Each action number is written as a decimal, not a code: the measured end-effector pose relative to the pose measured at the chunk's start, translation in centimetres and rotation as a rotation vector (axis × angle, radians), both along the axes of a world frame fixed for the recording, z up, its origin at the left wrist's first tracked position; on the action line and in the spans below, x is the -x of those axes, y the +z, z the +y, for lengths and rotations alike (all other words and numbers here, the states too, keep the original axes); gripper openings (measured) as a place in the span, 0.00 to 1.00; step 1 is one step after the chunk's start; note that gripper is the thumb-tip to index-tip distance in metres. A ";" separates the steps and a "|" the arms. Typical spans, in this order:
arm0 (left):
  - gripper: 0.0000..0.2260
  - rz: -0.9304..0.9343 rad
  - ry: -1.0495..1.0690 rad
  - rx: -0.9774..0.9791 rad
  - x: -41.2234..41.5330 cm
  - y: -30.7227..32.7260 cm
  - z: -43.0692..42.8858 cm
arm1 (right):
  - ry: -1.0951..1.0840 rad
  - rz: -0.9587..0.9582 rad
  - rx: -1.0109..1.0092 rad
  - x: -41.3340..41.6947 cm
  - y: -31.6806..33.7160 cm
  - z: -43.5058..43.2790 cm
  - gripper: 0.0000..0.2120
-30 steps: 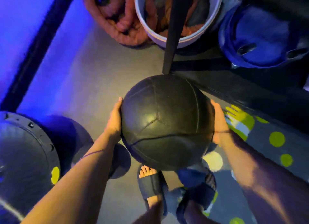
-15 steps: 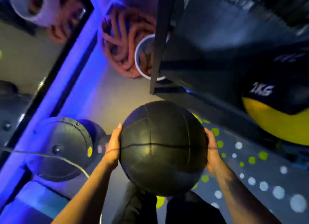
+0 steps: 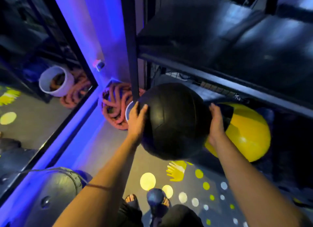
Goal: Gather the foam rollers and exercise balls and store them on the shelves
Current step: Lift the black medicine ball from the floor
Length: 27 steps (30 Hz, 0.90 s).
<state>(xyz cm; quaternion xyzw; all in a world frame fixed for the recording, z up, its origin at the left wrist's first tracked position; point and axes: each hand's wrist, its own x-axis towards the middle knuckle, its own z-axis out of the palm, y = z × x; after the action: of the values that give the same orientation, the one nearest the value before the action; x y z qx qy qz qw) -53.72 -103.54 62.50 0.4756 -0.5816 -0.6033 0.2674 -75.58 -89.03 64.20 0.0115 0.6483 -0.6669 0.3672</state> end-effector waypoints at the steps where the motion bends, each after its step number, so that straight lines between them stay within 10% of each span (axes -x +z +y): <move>1: 0.28 -0.077 -0.046 0.046 1.2 -0.6 0.4 | 0.009 0.067 -0.045 0.0 -0.3 -0.4 0.18; 5: 0.28 -0.414 -0.573 0.171 3.5 -3.4 3.2 | 0.474 0.550 -0.459 -0.6 -3.3 -1.4 0.25; 8: 0.32 -0.478 -0.579 0.317 4.7 -5.4 3.1 | 0.814 0.881 -0.738 -0.2 -4.8 -1.8 0.31; 12: 0.26 -0.508 -0.586 0.266 5.2 -6.3 2.5 | 0.952 0.871 -0.844 1.5 -5.7 -2.3 0.31; 23: 0.29 -0.582 -0.322 -0.017 -6.8 -9.3 7.6 | 0.359 0.961 -0.843 -7.4 -11.0 0.0 0.38; 27: 0.27 -0.675 -0.317 -0.140 -12.4 -14.1 9.8 | 0.538 0.877 -0.874 -14.4 -16.3 2.9 0.36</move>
<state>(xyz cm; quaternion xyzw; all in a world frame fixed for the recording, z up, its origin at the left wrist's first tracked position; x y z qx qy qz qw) -41.30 -93.70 48.41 0.5689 -0.6607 -0.4848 -0.0690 -61.16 -86.16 47.89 -0.2745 0.9279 -0.1714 0.1851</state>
